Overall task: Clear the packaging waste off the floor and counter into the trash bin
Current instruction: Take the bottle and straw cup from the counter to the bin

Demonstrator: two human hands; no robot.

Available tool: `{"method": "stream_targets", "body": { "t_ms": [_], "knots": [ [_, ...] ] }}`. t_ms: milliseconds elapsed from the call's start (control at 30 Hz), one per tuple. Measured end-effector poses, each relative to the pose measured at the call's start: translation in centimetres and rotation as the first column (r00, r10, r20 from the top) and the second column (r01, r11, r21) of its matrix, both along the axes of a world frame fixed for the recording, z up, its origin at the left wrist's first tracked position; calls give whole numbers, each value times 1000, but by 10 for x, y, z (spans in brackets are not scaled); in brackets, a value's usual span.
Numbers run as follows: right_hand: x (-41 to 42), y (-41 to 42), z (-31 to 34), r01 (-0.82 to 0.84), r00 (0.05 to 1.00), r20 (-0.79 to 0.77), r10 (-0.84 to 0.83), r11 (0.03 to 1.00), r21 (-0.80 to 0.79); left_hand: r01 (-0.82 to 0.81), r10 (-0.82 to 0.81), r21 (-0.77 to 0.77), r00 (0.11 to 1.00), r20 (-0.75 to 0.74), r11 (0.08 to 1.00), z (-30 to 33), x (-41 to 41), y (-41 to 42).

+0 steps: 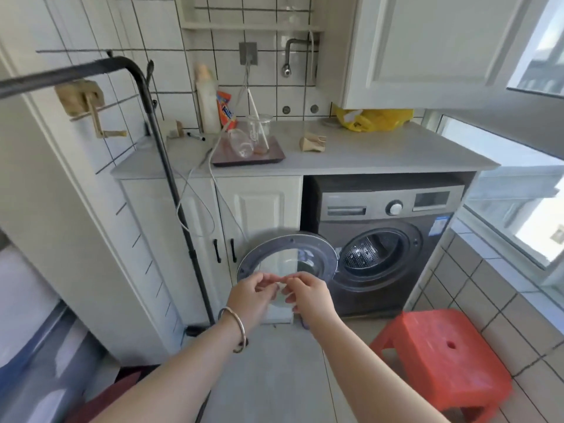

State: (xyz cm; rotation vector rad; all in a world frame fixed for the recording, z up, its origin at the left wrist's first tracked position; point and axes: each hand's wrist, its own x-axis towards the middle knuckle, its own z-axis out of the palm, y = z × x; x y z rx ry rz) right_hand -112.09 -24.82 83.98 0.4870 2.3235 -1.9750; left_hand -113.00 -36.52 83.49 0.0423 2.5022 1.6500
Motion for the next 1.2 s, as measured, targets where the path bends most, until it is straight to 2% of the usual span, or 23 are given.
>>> {"method": "stream_targets", "body": {
  "t_ms": [167,333,500,600,667,733,833,900,967,1067,1200],
  "knots": [
    [-114,3,12,-43,999,6,43,999,22,-98,100,50,995,-26,994,26,-108,-11],
    [-211,2,30,-126,992,-11,128,985,115,-180,186,108,982,-44,978,41,-198,-20],
    [-289,-5,41,-175,984,-16,180,971,164,-201,205,151,979,-14,968,46,-274,-31],
    [-341,-9,48,-150,985,-56,165,966,210,-220,223,191,975,4,957,54,-330,-38],
    [-374,-8,56,-76,988,-114,101,976,204,-218,223,225,975,3,950,64,-371,-41],
    [-403,-5,65,0,990,-138,25,984,180,-212,222,195,975,-29,958,74,-411,-42],
    [-440,4,75,64,988,-152,-35,980,189,-164,169,68,983,-75,984,82,-463,-44],
    [-463,11,82,97,985,-161,-65,975,200,-147,151,54,985,-88,988,87,-491,-43],
    [-482,18,85,112,983,-166,-73,965,236,-188,192,50,978,-87,981,88,-515,-43],
    [-510,24,85,124,987,-131,-90,950,285,-220,213,-44,969,-127,975,86,-540,-42],
    [-547,27,78,98,991,-111,-69,955,281,-273,270,-23,958,-97,962,80,-566,-39]
  ]
}}
